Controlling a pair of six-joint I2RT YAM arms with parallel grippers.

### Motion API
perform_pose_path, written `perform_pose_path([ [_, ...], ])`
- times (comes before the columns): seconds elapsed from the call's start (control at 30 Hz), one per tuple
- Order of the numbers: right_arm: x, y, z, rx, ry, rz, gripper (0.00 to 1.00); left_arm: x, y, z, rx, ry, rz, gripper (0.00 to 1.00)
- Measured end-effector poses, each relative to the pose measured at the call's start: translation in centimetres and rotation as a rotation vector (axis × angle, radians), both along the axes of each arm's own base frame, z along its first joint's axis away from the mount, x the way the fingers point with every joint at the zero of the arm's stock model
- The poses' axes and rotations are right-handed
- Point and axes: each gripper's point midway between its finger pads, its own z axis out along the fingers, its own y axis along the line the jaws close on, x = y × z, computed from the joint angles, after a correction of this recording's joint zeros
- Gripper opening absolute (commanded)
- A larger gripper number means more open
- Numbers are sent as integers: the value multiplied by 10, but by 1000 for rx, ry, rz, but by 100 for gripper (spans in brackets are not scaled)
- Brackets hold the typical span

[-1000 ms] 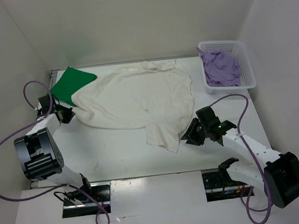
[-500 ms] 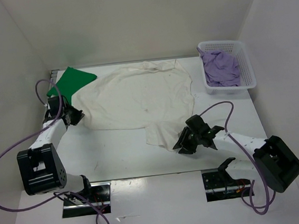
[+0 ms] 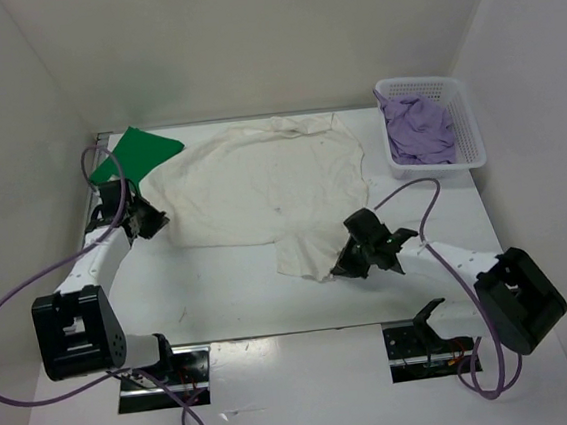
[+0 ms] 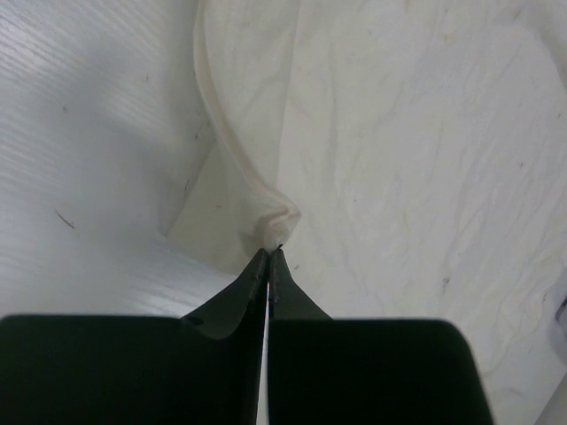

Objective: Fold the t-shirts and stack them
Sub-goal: Flatten out the tshirt

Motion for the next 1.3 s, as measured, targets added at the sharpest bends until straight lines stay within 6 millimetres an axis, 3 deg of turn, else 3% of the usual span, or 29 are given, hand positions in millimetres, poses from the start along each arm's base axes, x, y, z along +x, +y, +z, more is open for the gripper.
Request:
perform_pose_path([
  [0.07, 12, -1, 22, -34, -50, -1, 1, -2, -6, 3, 5, 13, -29, 0],
  [0.13, 35, 4, 71, -31, -162, -8, 1, -4, -18, 16, 5, 7, -68, 0],
  [0.23, 77, 13, 190, 10, -412, -22, 1, -3, -32, 58, 1, -50, -129, 0],
  [0.3, 96, 13, 277, 32, -590, -34, 1, 5, -36, 101, 0, -124, -152, 0],
  [0.37, 104, 5, 357, 30, -746, -46, 1, 16, -38, 164, 8, -237, -168, 0],
  [0.47, 110, -13, 467, 2, -969, -83, 1, 24, -37, 281, 47, -490, -188, 0],
  [0.53, 108, -29, 536, -16, -1116, -127, 1, 16, -27, 365, 92, -692, -171, 0],
  [0.6, 103, -43, 593, -11, -1257, -176, 0, -1, -17, 422, 131, -828, -139, 0],
  [0.67, 90, -59, 631, -13, -1364, -222, 0, -16, -11, 458, 151, -919, -113, 0],
  [0.73, 79, -73, 643, -38, -1412, -244, 0, -26, -12, 479, 161, -967, -110, 0],
  [0.83, 68, -89, 654, -89, -1456, -269, 0, -28, -12, 492, 166, -992, -110, 0],
  [0.93, 74, -97, 661, -147, -1488, -305, 0, -15, -10, 487, 152, -976, -107, 0],
  [1.0, 88, -93, 658, -195, -1485, -306, 0, 3, -7, 467, 124, -931, -105, 0],
  [1.1, 139, -83, 637, -293, -1447, -280, 0, 38, 0, 416, 86, -811, -97, 0],
  [1.17, 193, -76, 607, -342, -1390, -221, 0, 65, 5, 374, 52, -716, -85, 0],
  [1.23, 256, -73, 564, -371, -1309, -164, 0, 96, 9, 333, 30, -627, -76, 0],
  [1.3, 319, -72, 502, -389, -1192, -107, 0, 129, 12, 290, 13, -539, -70, 0],
])
